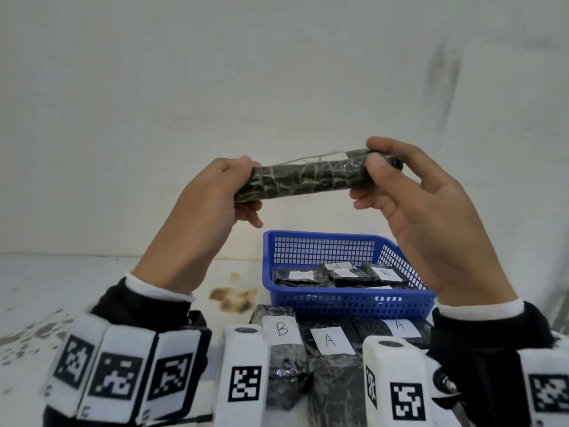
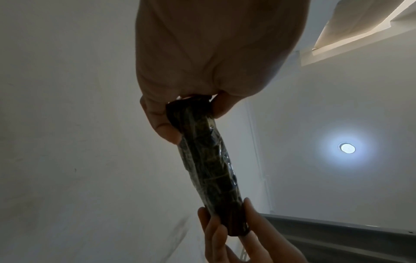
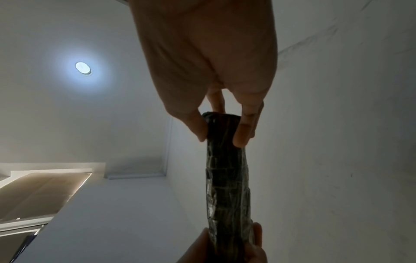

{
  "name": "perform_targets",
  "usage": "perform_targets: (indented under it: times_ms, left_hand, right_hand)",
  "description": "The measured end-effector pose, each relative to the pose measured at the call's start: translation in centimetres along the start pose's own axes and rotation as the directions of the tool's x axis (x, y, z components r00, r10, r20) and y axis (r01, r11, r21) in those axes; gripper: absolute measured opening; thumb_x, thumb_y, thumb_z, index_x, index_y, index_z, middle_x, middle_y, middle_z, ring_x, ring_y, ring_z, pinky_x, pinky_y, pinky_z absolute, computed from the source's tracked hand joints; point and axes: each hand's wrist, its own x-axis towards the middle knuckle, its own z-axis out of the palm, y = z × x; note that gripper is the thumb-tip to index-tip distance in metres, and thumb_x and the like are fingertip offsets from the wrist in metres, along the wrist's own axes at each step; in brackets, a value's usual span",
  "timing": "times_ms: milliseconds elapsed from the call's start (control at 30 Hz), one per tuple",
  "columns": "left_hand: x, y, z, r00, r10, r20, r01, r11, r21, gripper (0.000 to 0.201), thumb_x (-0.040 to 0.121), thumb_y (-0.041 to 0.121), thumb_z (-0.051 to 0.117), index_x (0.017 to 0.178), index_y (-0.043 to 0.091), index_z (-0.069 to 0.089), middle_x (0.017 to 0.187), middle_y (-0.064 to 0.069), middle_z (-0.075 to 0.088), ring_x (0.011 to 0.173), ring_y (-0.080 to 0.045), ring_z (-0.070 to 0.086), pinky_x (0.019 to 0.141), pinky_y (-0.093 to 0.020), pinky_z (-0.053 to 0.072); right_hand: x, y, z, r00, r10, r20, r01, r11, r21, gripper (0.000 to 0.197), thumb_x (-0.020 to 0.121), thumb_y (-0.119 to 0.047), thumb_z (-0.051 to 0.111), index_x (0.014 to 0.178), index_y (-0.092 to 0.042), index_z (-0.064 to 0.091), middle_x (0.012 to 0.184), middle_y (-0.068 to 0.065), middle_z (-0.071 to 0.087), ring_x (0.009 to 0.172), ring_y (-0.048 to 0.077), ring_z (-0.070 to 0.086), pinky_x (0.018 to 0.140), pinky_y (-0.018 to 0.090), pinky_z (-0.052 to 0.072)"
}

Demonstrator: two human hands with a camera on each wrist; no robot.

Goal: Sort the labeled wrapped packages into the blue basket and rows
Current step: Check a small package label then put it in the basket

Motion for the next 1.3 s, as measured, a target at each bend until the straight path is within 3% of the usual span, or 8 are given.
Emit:
perform_targets:
  times_ms: [167,400,633,767,900,1000,1100,1300]
  left_hand:
    - [0.0,-0.1,-0.2,1.000,0.001,0.026,-0.002,0.998,0.062,0.034,0.092,0.040,0.053,0.092,0.007,0.061,0.067,0.003,0.060,0.062,-0.018,0.053,0.074,-0.042,0.042]
    - [-0.4,0.1,0.1,0.999,0.005,0.033,-0.008,0.995,0.100,0.031,0.088,0.040,0.064,0.100,0.012,0.058,0.079,-0.004,0.059,0.063,-0.016,0.051,0.076,-0.037,0.044]
    - [-0.8,0.1,0.9,1.000,0.007,-0.008,-0.005,0.984,0.176,0.031,0.083,0.045,0.065,0.101,0.023,0.051,0.080,0.005,0.060,0.063,-0.010,0.052,0.068,-0.029,0.044]
    - [-0.9,0.0,0.8,1.000,-0.007,-0.016,0.010,0.974,0.226,0.044,0.080,0.044,0.068,0.114,0.027,0.046,0.098,0.003,0.063,0.049,0.000,0.054,0.061,-0.024,0.040]
    - [-0.9,0.0,0.7,0.999,-0.034,0.013,0.030,0.973,0.227,0.081,0.074,0.038,0.076,0.143,0.024,0.035,0.118,0.005,0.061,0.065,-0.005,0.062,0.064,-0.019,0.045]
    - [-0.8,0.1,0.6,0.998,-0.043,0.038,0.031,0.963,0.267,0.064,0.073,0.035,0.078,0.129,0.020,0.053,0.100,0.004,0.070,0.067,-0.005,0.065,0.068,-0.019,0.048]
    - [-0.7,0.0,0.6,0.998,-0.058,0.025,0.051,0.975,0.214,0.054,0.078,0.024,0.077,0.125,0.016,0.053,0.092,0.001,0.074,0.075,-0.015,0.071,0.086,-0.042,0.055]
    - [-0.5,0.6,0.3,0.998,-0.061,0.025,0.063,0.997,-0.050,0.029,0.096,0.009,0.055,0.122,-0.001,0.051,0.085,-0.013,0.068,0.062,-0.020,0.066,0.056,-0.027,0.056]
  right_hand:
    - [-0.1,0.2,-0.2,1.000,-0.010,0.022,0.012,0.996,-0.086,0.016,0.094,-0.019,0.066,0.109,-0.018,0.071,0.109,0.013,0.071,0.075,0.019,0.066,0.071,0.027,0.052]
    - [-0.5,-0.1,0.0,1.000,-0.012,0.026,0.017,0.982,-0.191,0.014,0.087,-0.028,0.073,0.097,-0.019,0.074,0.068,-0.008,0.065,0.057,0.007,0.058,0.059,0.015,0.047]
    - [-0.8,-0.2,0.3,0.999,-0.043,0.020,0.046,0.968,-0.247,0.017,0.080,-0.033,0.078,0.092,-0.023,0.071,0.065,-0.013,0.062,0.056,0.004,0.049,0.056,0.014,0.044]
    - [-0.9,-0.1,0.5,0.998,-0.057,0.008,0.057,0.954,-0.296,0.025,0.073,-0.039,0.082,0.091,-0.028,0.067,0.084,-0.010,0.067,0.065,0.001,0.058,0.060,0.009,0.044]
    - [-0.9,0.1,0.7,0.996,-0.092,-0.004,0.085,0.928,-0.362,0.035,0.070,-0.038,0.085,0.096,-0.032,0.062,0.104,-0.003,0.064,0.082,0.003,0.064,0.069,0.010,0.047]
    - [-0.9,0.3,0.7,0.994,-0.114,0.005,0.107,0.923,-0.369,0.057,0.071,-0.033,0.086,0.119,-0.038,0.056,0.116,-0.015,0.061,0.098,0.001,0.066,0.087,0.019,0.053]
    - [-0.9,0.4,0.8,0.995,-0.098,0.003,0.093,0.935,-0.342,0.064,0.077,-0.034,0.082,0.131,-0.043,0.050,0.116,-0.019,0.063,0.095,-0.001,0.067,0.088,0.021,0.052]
    - [-0.6,0.1,0.5,0.998,-0.042,0.055,0.050,0.987,-0.154,0.032,0.094,-0.016,0.066,0.122,-0.031,0.063,0.096,0.006,0.074,0.075,0.016,0.065,0.072,0.029,0.055]
